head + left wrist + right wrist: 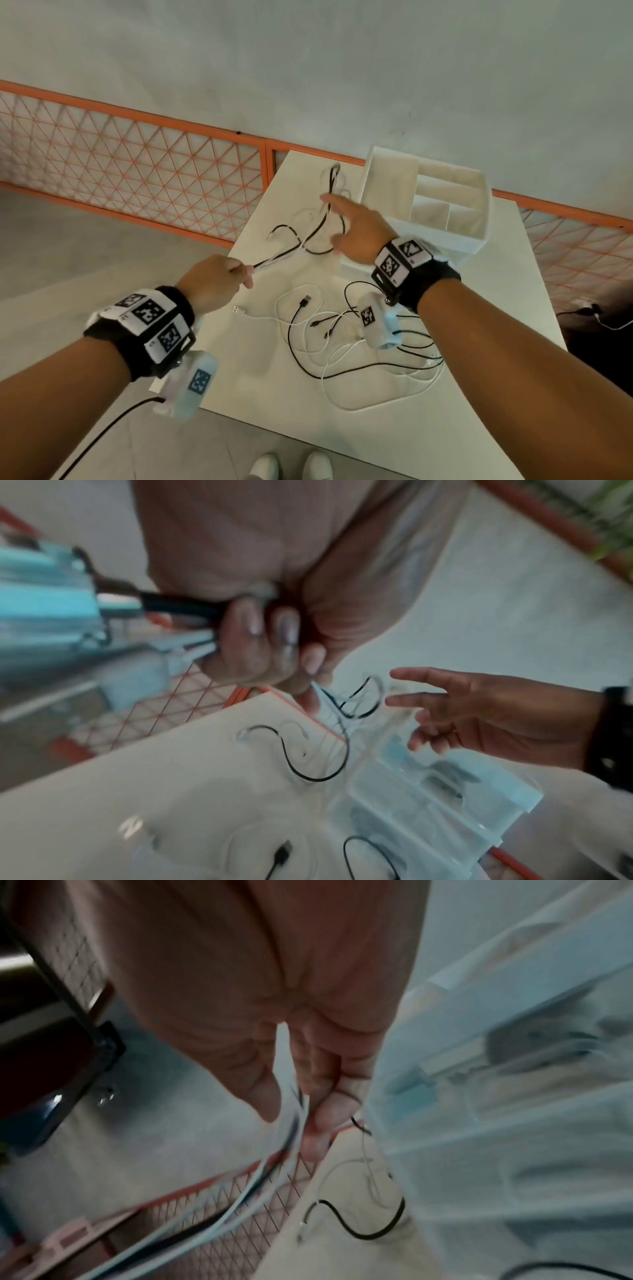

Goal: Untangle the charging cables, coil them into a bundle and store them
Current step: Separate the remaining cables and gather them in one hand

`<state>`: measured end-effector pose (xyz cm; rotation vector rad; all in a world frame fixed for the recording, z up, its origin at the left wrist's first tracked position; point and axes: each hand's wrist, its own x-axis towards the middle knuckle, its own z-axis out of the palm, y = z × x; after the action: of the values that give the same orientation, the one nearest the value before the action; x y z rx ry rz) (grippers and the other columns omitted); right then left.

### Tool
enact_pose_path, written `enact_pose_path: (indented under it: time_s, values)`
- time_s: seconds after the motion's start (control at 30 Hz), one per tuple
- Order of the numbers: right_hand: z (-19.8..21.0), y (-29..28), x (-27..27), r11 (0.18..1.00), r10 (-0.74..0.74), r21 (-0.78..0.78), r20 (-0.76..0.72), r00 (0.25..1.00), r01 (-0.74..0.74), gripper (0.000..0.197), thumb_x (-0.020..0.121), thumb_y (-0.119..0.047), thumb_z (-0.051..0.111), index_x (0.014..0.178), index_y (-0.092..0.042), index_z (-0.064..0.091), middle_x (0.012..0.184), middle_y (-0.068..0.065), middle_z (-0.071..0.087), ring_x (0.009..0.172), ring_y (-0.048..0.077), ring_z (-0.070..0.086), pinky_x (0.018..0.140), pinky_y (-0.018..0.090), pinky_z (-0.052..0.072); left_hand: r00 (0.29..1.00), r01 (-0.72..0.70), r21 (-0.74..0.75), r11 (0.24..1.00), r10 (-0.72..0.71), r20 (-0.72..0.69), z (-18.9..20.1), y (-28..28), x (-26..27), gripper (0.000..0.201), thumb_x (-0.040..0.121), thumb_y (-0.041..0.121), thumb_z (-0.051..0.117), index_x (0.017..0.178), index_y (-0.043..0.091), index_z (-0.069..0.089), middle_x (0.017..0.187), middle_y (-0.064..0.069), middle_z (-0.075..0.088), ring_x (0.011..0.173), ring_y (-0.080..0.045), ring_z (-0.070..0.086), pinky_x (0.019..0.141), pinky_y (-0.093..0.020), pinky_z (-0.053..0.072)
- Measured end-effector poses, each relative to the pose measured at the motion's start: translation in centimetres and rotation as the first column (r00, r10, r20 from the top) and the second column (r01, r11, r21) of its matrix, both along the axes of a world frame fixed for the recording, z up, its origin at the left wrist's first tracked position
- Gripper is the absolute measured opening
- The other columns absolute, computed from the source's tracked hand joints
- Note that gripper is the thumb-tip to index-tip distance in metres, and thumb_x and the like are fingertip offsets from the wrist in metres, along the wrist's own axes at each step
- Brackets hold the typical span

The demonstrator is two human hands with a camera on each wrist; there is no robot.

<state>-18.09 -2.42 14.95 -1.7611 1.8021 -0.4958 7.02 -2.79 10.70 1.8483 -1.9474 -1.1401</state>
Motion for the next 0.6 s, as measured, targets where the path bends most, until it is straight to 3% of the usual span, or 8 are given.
enact_pose_path:
  time_s: [0.07,0.17,0.27,0.33,0.4,0.53,0.6]
  values:
    - [-1.9,1.5,-0.3,0.995,0.038,0.096,-0.001,0.999,-0.037,0.066,0.094,-0.013,0.062,0.15,-0.039,0.038,0.145,0.002,0.054,0.109,0.024,0.067,0.098,0.034,0.052,0.994,-0.113,0.085,0.99,0.113,0.01,-1.7,0.0,-0.3,0.037,0.103,0.028,0.046,0.076,0.011,0.066,0.071,-0.007,0.053,0.051,-0.019,0.04,0.047,-0.026,0.028]
    - [-5.8,4.1,-0.5,0.97,0.09,0.228,-0.032,0.995,-0.081,0.043,0.094,-0.02,0.065,0.135,-0.031,0.057,0.125,-0.002,0.067,0.089,0.011,0.066,0.099,0.039,0.054,0.977,-0.179,0.224,0.958,0.199,-0.071,-3.0,0.3,-0.8,0.034,0.103,0.026,0.046,0.08,0.006,0.062,0.061,-0.004,0.04,0.045,-0.016,0.028,0.044,-0.023,0.022]
    - [-10.1,6.3,-0.3,0.938,0.157,0.335,-0.19,0.969,-0.086,0.039,0.091,-0.02,0.061,0.126,-0.038,0.063,0.123,-0.007,0.067,0.106,0.013,0.064,0.1,0.036,0.051,0.969,-0.101,0.268,0.958,0.156,-0.191,-2.6,0.5,-1.2,0.027,0.098,0.027,0.056,0.077,0.01,0.053,0.058,0.001,0.033,0.045,-0.012,0.023,0.042,-0.022,0.02]
    - [-12.4,7.6,0.0,0.92,0.191,0.383,-0.258,0.947,-0.081,0.056,0.088,-0.018,0.057,0.134,-0.049,0.053,0.126,-0.008,0.058,0.114,0.018,0.06,0.094,0.033,0.053,0.948,-0.067,0.261,0.963,0.143,-0.283,-1.9,0.6,-1.7,0.025,0.097,0.025,0.059,0.078,0.011,0.052,0.058,0.002,0.033,0.046,-0.011,0.024,0.041,-0.021,0.022]
    - [-14.0,8.5,0.5,0.909,0.222,0.41,-0.333,0.917,-0.071,0.06,0.09,-0.021,0.058,0.139,-0.052,0.045,0.129,-0.003,0.05,0.119,0.023,0.056,0.096,0.034,0.05,0.908,-0.068,0.272,0.96,0.173,-0.382,-1.4,0.7,-2.2,0.022,0.098,0.024,0.059,0.084,0.008,0.057,0.054,0.005,0.033,0.045,-0.01,0.024,0.039,-0.02,0.022]
    - [-15.7,8.4,1.1,0.918,0.194,0.396,-0.434,0.88,-0.006,0.02,0.094,-0.03,0.061,0.111,-0.033,0.07,0.12,-0.001,0.057,0.113,0.026,0.061,0.082,0.033,0.046,0.871,-0.055,0.278,0.959,0.183,-0.457,-1.5,1.0,-3.1,0.023,0.1,0.025,0.056,0.084,0.009,0.057,0.053,0.006,0.034,0.043,-0.009,0.024,0.04,-0.021,0.023]
    - [-14.6,7.6,0.8,0.949,0.112,0.314,-0.397,0.911,0.02,0.025,0.097,-0.041,0.057,0.106,-0.024,0.073,0.11,-0.001,0.059,0.104,0.024,0.063,0.079,0.032,0.047,0.869,-0.046,0.255,0.966,0.165,-0.467,-1.7,1.1,-3.1,0.022,0.1,0.024,0.055,0.084,0.009,0.057,0.058,0.003,0.041,0.044,-0.008,0.027,0.041,-0.02,0.024]
